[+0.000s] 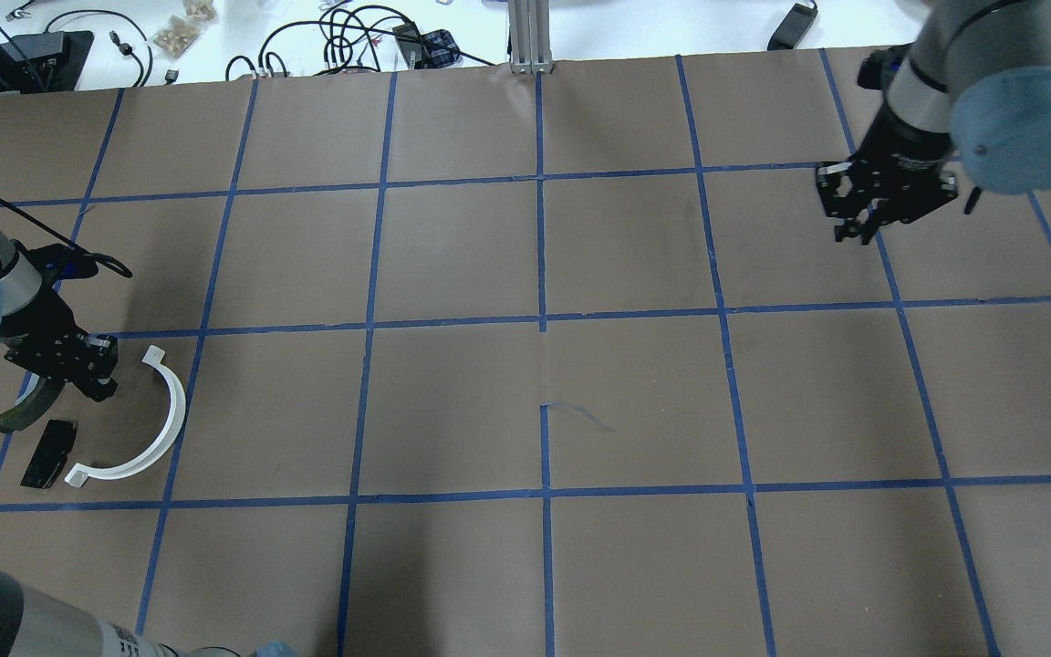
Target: Place bearing gear from tray to pile
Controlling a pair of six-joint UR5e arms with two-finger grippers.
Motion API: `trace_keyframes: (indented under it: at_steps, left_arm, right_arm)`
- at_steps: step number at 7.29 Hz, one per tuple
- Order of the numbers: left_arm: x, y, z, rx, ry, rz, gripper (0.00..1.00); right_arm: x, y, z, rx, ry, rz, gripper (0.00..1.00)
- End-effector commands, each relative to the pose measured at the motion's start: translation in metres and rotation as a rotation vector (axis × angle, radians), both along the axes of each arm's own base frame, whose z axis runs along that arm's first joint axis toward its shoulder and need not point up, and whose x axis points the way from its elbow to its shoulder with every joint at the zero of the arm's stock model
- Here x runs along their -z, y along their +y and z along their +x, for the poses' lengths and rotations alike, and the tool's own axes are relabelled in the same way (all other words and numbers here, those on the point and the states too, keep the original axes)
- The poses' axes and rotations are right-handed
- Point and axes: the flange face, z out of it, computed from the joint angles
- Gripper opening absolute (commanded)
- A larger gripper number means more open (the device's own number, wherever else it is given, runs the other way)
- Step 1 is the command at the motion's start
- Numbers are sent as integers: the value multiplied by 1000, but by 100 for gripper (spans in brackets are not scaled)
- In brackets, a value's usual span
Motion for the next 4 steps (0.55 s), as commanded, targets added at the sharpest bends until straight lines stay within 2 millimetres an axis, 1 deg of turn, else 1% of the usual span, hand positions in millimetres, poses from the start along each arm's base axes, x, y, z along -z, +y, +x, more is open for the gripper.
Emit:
trace_keyframes:
  at_steps: [1,2,3,4]
  left_arm:
    - [6,0,3,-13,3,-2,0]
    - [7,-1,3,-10,3,-6,0]
    - [9,-2,2,-15,15,-14,0]
    - [14,-3,0,-20,36,-20,15]
  right_arm:
    - [20,21,150,116,-43,7,25]
    - [40,20,194,129,-83,-23,25]
    - [64,20,233,94,-170,-25,24]
    - [84,19,255,57,-176,-38,25]
